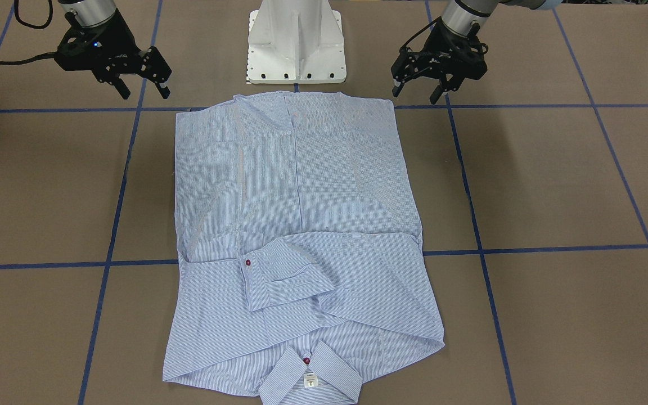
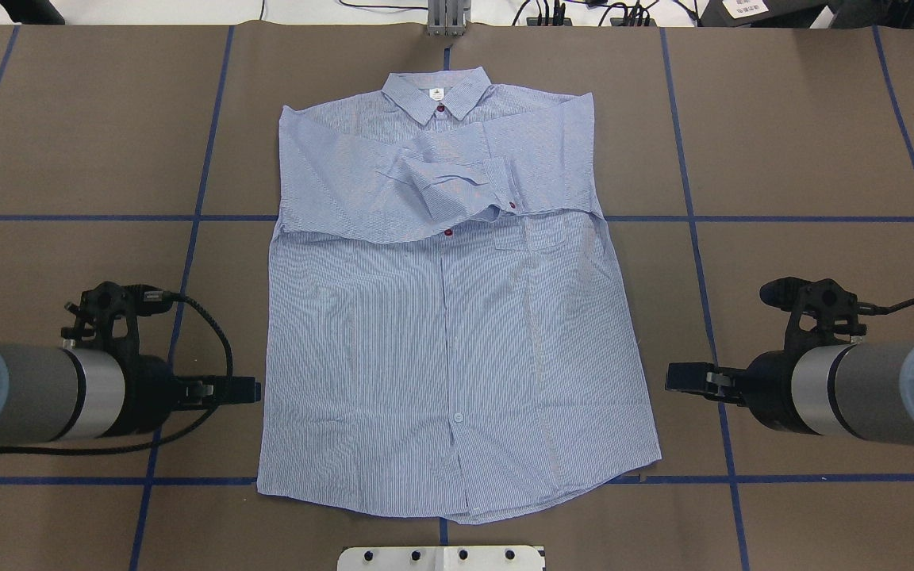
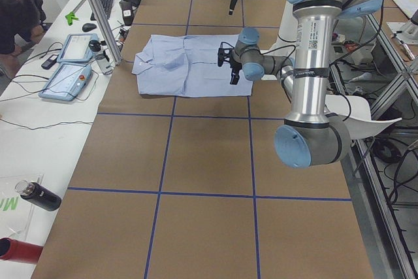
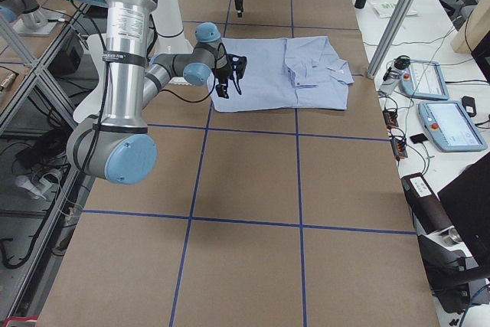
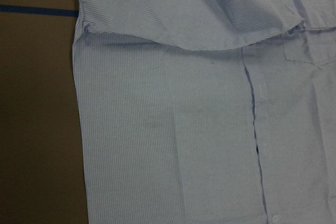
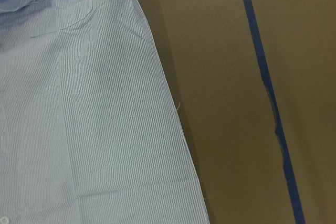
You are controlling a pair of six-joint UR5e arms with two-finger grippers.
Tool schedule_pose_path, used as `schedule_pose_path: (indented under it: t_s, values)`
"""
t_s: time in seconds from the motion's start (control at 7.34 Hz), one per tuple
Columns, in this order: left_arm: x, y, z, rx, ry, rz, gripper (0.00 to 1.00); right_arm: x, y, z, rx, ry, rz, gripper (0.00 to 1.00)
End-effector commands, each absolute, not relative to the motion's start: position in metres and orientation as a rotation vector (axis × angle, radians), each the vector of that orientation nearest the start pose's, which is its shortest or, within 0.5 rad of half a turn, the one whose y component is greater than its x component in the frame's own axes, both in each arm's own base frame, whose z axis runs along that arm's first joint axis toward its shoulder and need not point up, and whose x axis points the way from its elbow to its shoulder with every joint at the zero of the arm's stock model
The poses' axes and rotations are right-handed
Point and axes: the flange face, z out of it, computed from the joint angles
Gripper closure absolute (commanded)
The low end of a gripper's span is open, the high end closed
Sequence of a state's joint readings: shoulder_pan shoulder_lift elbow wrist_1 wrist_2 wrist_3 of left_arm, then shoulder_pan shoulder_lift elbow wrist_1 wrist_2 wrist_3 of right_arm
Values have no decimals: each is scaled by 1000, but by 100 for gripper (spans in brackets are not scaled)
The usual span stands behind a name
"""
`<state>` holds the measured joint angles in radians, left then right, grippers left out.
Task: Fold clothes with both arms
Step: 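Release the sleeve and move both grippers toward the shirt hem corners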
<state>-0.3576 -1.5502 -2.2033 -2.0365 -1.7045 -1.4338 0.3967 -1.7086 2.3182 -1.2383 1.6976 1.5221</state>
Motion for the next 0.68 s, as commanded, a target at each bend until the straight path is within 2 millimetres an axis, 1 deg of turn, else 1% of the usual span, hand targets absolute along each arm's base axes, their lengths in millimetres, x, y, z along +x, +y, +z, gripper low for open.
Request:
schedule_pose_path:
  t_s: [0.0, 0.14, 0.27, 0.41, 0.55]
  values:
    - [418, -232, 353, 66, 1041, -252, 0, -328, -262, 338, 103, -938, 262, 0]
    - [431, -231, 351, 25, 1051, -312, 0, -328, -262, 338, 103, -938, 262, 0]
    - [441, -228, 356, -3, 1042, -353, 8, -328, -261, 338, 102, -940, 260, 0]
    - [445, -228, 356, -13, 1042, -363, 17, -328, -262, 338, 102, -940, 263, 0]
    - [457, -231, 354, -13, 1045, -366, 26, -328, -262, 338, 103, -940, 262, 0]
